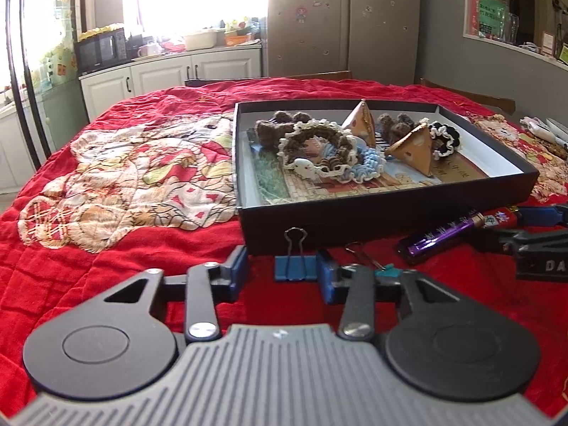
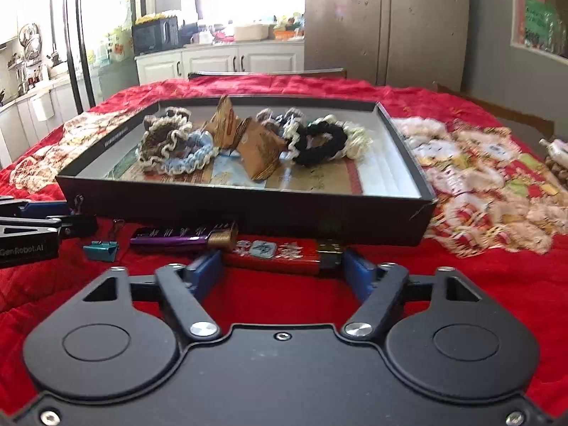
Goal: Organize objects
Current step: 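Close the left gripper on a blue binder clip while the right gripper moves toward the red lighter, then grasp the red lighter with the right gripper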
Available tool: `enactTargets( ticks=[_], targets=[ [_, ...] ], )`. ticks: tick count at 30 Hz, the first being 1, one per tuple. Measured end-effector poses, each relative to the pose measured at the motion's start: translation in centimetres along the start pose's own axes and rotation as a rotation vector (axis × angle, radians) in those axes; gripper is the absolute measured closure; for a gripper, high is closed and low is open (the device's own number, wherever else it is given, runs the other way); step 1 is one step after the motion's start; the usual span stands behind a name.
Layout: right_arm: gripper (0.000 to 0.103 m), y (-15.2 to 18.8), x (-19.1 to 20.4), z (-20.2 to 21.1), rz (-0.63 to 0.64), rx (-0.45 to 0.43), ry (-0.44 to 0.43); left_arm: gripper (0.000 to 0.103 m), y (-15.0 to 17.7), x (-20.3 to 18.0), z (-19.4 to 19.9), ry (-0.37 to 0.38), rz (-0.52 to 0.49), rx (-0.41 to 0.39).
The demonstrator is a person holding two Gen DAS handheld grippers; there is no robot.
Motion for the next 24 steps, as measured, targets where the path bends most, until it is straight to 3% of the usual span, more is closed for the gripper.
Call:
enactTargets(
  ticks=[4,9,13,19,24],
  targets=[
    [0.045,0.3,-0.4,0.4,-0.008,0.005,-0.013,0.075,0.0,0.5,0.1,-0.009,0.016,-0.002],
    [0.047,0.4,-0.5,0.5,-0.002,0.001,-0.021,0.076,0.0,0.5,0.2,-0.001,0.014,0.002],
    [0.058,0.7,-0.4,1.2,0.013,0.004,-0.066,0.076,0.2,0.5,0.6,0.007,0.014,0.004],
    [0.058,1.4,2.1,3.5,0.100,0.006,-0.205,0.076,0.5,0.6,1.1,0.018,0.019,0.012],
    [0.058,0.9,2.7,4.5,0.143,-0.037,-0.211,0.076,0.7,0.5,1.5,0.027,0.020,0.016]
  ],
)
Point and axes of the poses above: each gripper's, at about its wrist camera, not at the fingertips, and z roughly against the way its jaws point, x to its left, y to its underside, the point moved 10 cm from there along -z, roughly the way its jaws point, and after that the axes turned 6 degrees about z, right-handed, at the moved point
